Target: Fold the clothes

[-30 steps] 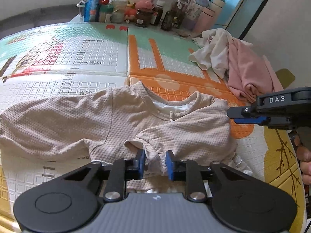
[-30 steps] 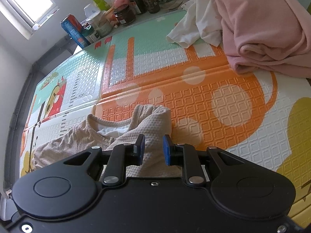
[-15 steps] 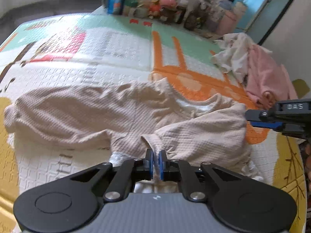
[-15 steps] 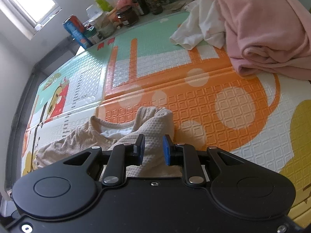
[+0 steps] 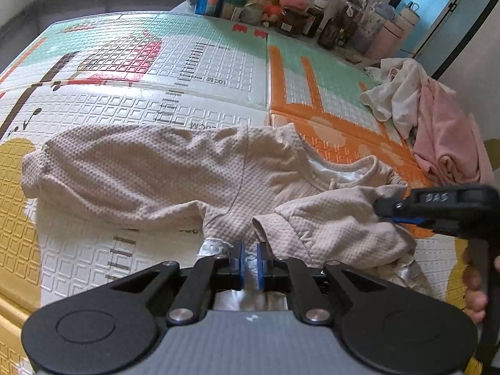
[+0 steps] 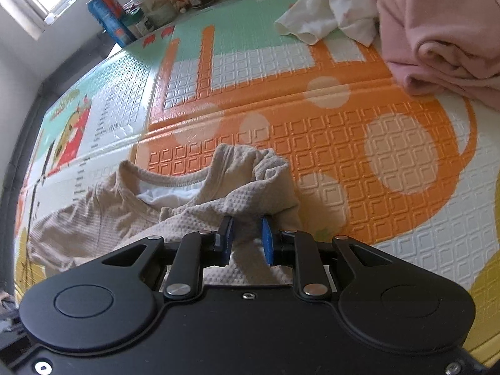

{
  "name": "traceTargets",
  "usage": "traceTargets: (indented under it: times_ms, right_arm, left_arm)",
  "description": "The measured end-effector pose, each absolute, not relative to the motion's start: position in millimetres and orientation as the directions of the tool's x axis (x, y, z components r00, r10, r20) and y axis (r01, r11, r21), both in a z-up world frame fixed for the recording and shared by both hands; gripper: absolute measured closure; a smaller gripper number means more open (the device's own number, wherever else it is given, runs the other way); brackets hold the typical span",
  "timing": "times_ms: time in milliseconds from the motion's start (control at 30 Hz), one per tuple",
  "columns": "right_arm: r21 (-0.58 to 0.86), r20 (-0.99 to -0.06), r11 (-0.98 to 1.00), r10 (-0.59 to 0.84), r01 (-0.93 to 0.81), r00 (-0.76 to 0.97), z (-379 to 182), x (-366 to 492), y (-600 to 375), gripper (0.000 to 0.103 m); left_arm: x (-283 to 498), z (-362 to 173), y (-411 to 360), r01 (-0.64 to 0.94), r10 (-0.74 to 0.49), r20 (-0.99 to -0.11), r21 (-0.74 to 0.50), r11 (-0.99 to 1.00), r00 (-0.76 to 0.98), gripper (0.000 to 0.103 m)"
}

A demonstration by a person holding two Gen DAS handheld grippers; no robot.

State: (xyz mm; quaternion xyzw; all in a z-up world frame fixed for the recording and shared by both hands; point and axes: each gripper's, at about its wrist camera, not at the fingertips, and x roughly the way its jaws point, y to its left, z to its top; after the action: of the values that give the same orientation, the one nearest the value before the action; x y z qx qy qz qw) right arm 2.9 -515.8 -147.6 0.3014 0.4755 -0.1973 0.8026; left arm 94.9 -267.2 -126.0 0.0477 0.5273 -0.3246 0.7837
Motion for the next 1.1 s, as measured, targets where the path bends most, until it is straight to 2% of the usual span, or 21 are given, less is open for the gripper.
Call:
traceTargets:
  times_ms: [233, 300, 367, 467, 600, 967, 1100]
  right_arm:
    - [0.320, -0.878, 0.732, -0.011, 0.602, 0.479, -138, 1, -520, 0.084]
    - [0.342, -0.864, 0.726, -0.007, 0.597, 0.504, -128, -4, -522, 0.084]
    - [0.362, -0.848, 0.723, -0.006, 0.588, 0.530, -118, -9, -523, 0.084]
    - [0.392, -0.823, 0.720, -0.004, 0.573, 0.568, -102, -17, -524, 0.084]
    - [0.394, -0.812, 0.730, -0.008, 0.559, 0.584, -89, -27, -523, 0.084]
    - [0.385, -0.843, 0.709, 0.010, 0.591, 0.538, -112, -45, -520, 0.084]
    - [0.387, -0.844, 0.709, 0.014, 0.589, 0.537, -115, -43, -517, 0.084]
  left_arm:
    - [92, -112, -276, 0.576, -0.490, -0.833, -0.276, 0.769, 0.255, 0.090]
    - [91, -110, -280, 0.585, -0.497, -0.829, -0.276, 0.763, 0.256, 0.084]
    - [91, -109, -283, 0.583, -0.492, -0.831, -0.273, 0.766, 0.258, 0.072]
    - [91, -109, -285, 0.574, -0.486, -0.835, -0.271, 0.773, 0.259, 0.061]
    - [95, -111, -281, 0.544, -0.487, -0.837, -0.295, 0.785, 0.249, 0.051]
    - [100, -90, -264, 0.454, -0.581, -0.788, -0.450, 0.769, 0.202, 0.045]
    - [103, -93, -270, 0.450, -0.564, -0.807, -0.444, 0.775, 0.175, 0.047]
